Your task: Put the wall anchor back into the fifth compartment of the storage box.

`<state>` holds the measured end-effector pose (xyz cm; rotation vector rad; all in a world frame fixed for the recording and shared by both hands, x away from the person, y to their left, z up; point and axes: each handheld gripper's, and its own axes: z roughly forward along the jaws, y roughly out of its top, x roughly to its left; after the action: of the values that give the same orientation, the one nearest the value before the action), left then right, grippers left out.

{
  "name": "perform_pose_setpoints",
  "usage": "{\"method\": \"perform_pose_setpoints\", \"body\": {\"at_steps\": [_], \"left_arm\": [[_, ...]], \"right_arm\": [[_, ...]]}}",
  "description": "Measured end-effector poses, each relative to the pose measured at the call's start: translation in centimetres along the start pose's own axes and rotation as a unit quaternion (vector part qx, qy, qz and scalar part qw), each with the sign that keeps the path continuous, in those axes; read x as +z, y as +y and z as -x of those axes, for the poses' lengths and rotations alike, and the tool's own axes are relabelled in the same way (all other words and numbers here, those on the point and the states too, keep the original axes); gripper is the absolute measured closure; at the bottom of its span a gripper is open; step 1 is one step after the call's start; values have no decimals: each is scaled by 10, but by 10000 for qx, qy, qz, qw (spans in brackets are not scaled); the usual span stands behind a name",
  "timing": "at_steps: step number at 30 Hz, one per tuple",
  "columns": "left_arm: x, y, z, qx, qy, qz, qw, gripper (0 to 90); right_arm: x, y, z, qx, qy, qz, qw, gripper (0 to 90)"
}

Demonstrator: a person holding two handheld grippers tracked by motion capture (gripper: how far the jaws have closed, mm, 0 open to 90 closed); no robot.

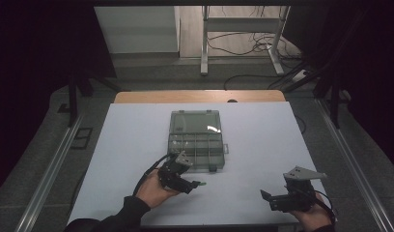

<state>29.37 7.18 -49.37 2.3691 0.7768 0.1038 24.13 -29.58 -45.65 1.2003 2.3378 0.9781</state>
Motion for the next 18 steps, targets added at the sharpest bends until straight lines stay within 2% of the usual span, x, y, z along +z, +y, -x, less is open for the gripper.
{"method": "perform_pose_setpoints", "body": {"at_steps": [2, 8, 9, 11, 18], "left_arm": [[4, 2, 0, 18, -107, -17, 9999, 364], [17, 7, 3, 193, -254, -188, 9993, 505], [20, 8, 3, 134, -279, -154, 9994, 532], [24, 9, 3, 163, -326, -224, 9991, 584], [36, 10, 2, 241, -353, -334, 9985, 705]], "right_arm": [[0, 0, 0, -12, 4, 1, 10000, 1], [0, 0, 0, -25, 16, -21, 10000, 1], [1, 0, 0, -31, 18, -25, 10000, 1], [1, 0, 0, -35, 19, -34, 10000, 1], [1, 0, -1, -52, 24, -71, 10000, 1]]}}
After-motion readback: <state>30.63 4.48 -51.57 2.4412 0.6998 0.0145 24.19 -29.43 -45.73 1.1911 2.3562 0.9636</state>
